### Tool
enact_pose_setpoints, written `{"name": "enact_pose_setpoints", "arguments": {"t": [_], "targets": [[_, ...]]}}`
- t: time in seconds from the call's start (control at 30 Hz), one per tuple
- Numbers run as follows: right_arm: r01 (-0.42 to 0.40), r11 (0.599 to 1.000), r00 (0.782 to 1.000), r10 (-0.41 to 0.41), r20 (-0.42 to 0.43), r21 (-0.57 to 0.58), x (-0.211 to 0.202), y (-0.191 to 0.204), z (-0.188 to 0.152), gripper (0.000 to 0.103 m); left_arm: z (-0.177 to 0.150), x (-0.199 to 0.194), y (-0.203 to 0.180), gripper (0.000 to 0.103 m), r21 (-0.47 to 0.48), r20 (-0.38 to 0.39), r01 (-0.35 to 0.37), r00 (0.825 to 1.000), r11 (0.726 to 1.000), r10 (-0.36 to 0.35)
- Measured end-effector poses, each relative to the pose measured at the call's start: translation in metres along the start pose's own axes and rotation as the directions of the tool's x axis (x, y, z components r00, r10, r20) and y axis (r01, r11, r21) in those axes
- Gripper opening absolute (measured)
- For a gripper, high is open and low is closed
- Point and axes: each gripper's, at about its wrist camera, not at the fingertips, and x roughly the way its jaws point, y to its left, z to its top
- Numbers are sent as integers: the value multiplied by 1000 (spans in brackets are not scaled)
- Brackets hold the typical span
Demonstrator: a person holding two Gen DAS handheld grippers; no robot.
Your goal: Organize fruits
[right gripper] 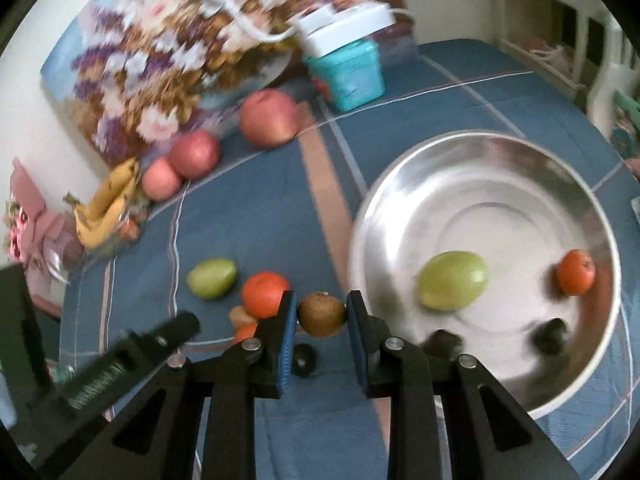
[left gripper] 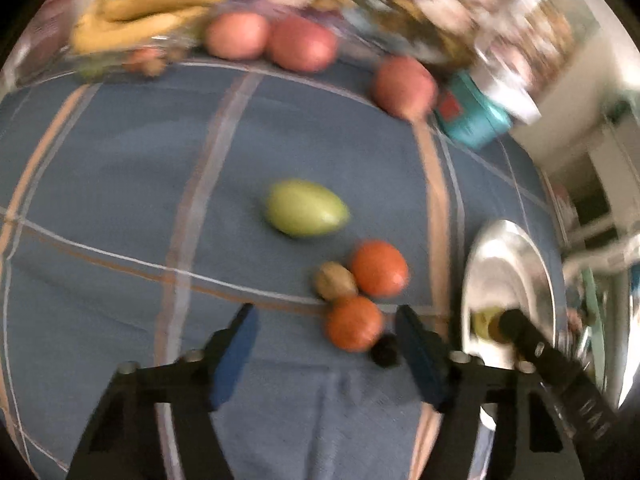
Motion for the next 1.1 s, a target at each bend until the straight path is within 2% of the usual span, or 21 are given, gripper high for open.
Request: {"name": "enact_pose_setpoints", "arguments": {"t": [0.13, 0.27, 0.37, 0.5, 0.63, 0.77, 0.93, 1.1], "targets": [[-10, 998, 1000, 9, 19, 59, -13, -20, 2, 26, -12, 16, -21, 55, 39, -74, 43, 996, 998, -40], [-16, 996, 1000, 14, 24, 88, -21, -29, 5, 26, -18, 21, -29, 54, 65, -70, -9, 997, 998, 13], [-30, 994, 999, 28, 22, 102, -23, -31, 5, 26, -20, 24, -25, 48, 9, -102, 6, 995, 1000, -5], [-48, 994, 999, 46, 23, 101, -26, -31, 6, 26, -23, 32, -23, 47, -20, -133, 15, 991, 1000, -18], [-63, 992, 998, 61, 18, 112, -26, -33, 6, 26, -23, 36, -30, 47, -16, -125, 34, 992, 999, -35], [-70, 990, 998, 68, 14, 123, -26, -37, 7, 26, -22, 38, -31, 46, -64, -101, 55, 993, 996, -61], [-76, 989, 997, 75, 12, 129, -27, -39, 7, 26, -19, 42, -27, 40, -121, -86, 109, 989, 987, -120], [-78, 988, 997, 77, 11, 131, -27, -40, 7, 26, -23, 39, -19, 30, -142, -83, 121, 988, 982, -134]]}}
